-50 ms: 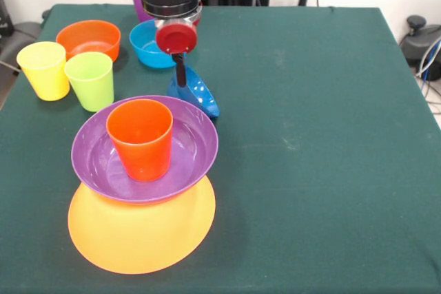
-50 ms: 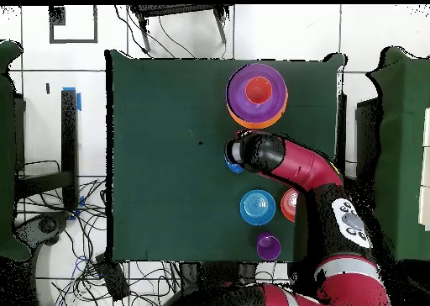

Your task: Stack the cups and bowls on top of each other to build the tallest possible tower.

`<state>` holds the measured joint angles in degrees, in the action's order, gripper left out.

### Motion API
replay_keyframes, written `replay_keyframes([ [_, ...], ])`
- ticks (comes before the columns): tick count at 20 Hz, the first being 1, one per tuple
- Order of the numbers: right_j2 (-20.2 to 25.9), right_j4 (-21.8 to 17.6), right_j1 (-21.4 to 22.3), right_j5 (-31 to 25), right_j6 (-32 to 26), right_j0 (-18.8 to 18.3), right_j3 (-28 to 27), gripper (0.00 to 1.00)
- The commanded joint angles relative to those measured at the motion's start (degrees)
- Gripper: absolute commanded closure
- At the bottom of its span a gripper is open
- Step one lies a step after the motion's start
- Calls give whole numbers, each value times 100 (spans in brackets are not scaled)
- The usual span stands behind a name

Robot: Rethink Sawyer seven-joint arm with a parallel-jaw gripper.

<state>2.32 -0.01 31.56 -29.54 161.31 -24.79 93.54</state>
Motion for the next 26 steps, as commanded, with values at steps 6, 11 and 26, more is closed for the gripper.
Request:
replay_keyframes([
  [6,308,-559,-674,204,-564,24,-323,0],
  [11,223,-523,-648,395,-303,94,-115,0],
  [26,-827,-93,-997,2532,773,849,-264,0],
])
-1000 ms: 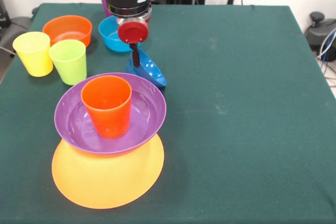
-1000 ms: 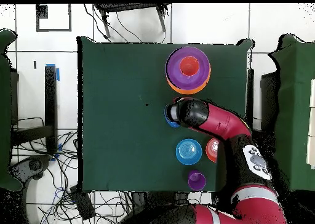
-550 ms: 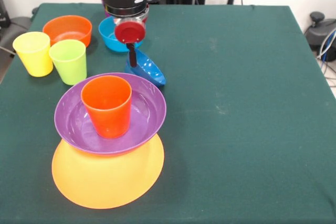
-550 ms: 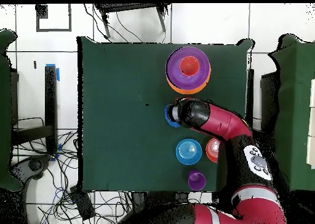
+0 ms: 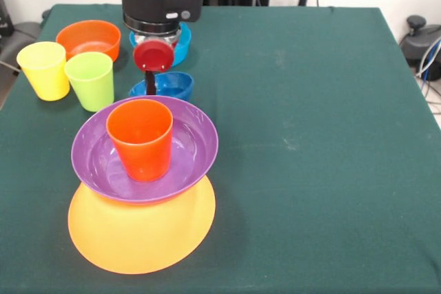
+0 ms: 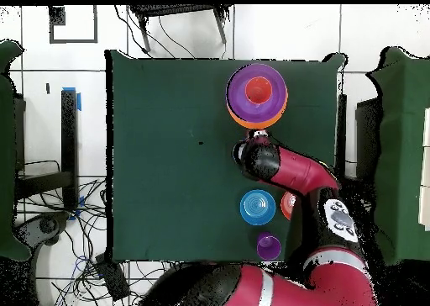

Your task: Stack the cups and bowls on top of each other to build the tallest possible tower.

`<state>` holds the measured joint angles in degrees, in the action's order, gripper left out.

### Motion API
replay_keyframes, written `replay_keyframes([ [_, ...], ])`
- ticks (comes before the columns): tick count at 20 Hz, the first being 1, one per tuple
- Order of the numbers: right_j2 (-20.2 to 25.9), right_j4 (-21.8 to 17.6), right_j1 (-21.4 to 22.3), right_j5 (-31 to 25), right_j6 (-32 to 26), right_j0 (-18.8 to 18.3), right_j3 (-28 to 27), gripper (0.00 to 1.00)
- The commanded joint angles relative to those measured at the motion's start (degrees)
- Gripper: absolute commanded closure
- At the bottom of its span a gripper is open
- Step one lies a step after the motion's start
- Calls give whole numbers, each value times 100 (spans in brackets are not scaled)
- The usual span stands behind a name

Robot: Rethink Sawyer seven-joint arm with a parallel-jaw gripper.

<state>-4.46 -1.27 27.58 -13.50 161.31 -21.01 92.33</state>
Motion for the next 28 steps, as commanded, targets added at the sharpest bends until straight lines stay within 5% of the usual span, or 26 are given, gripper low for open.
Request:
replay_keyframes([
  [1,-138,102,-617,993,762,466,-136,0],
  [15,-77,473,-656,889,384,441,-113,0],
  [28,470,307,90,-587,-227,-104,159,0],
])
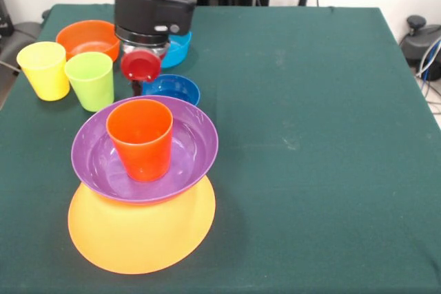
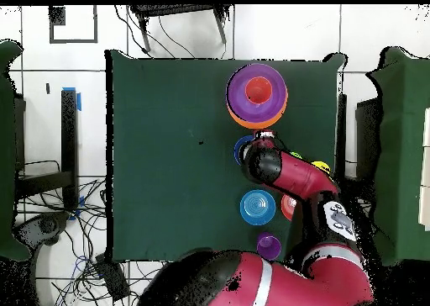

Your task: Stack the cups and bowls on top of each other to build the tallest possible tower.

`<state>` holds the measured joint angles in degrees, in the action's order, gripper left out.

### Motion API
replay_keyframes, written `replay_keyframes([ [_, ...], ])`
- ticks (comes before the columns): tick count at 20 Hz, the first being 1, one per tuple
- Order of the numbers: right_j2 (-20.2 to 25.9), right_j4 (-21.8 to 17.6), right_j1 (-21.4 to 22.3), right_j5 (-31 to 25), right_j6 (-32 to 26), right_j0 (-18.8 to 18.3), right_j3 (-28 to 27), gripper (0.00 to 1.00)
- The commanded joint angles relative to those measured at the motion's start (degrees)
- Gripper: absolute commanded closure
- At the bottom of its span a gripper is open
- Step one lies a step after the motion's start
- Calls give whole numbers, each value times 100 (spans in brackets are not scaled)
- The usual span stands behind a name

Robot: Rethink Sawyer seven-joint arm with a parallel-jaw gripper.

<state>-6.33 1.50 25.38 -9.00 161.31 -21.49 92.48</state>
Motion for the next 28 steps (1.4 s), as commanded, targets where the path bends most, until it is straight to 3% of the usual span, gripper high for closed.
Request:
replay_keyframes([
  [1,643,23,331,-1077,-218,-47,147,0],
  [8,726,19,416,-1049,-44,-8,442,0],
  [18,957,143,135,-538,294,46,690,0],
  [28,1006,234,261,-877,289,36,902,0],
])
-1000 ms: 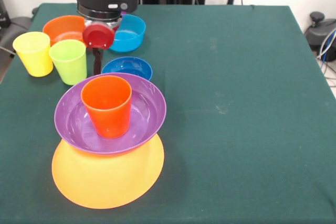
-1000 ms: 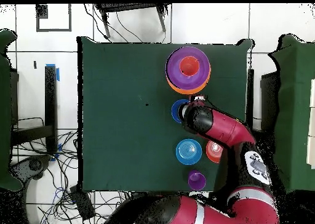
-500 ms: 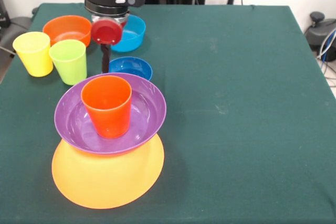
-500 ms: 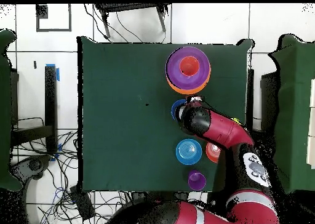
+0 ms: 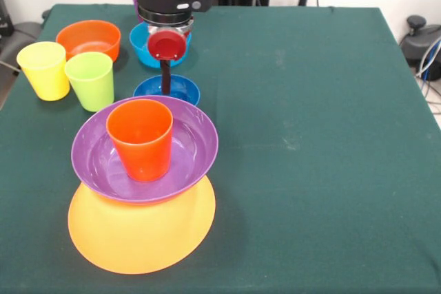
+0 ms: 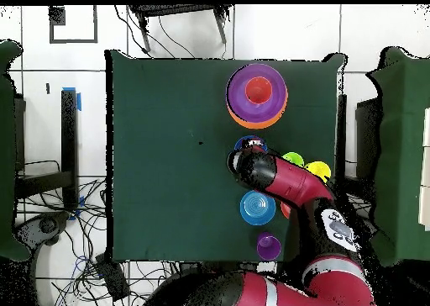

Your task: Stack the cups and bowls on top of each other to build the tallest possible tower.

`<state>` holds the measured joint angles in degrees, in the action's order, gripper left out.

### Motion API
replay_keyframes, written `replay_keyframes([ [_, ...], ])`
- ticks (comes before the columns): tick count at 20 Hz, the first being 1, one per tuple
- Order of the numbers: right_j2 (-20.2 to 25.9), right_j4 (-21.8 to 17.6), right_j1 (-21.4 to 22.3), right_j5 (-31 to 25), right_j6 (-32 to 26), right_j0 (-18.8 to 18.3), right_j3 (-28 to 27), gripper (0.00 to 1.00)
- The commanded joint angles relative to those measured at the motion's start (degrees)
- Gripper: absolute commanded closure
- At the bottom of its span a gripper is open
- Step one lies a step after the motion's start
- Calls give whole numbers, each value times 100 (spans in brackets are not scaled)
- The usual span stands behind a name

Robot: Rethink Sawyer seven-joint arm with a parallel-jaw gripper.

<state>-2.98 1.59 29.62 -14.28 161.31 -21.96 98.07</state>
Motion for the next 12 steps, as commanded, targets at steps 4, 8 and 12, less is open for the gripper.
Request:
replay_keyframes([
  [4,649,274,-77,-576,269,103,351,0],
  [8,689,302,-124,-507,260,73,354,0],
  [12,752,298,-291,-247,236,21,367,0],
])
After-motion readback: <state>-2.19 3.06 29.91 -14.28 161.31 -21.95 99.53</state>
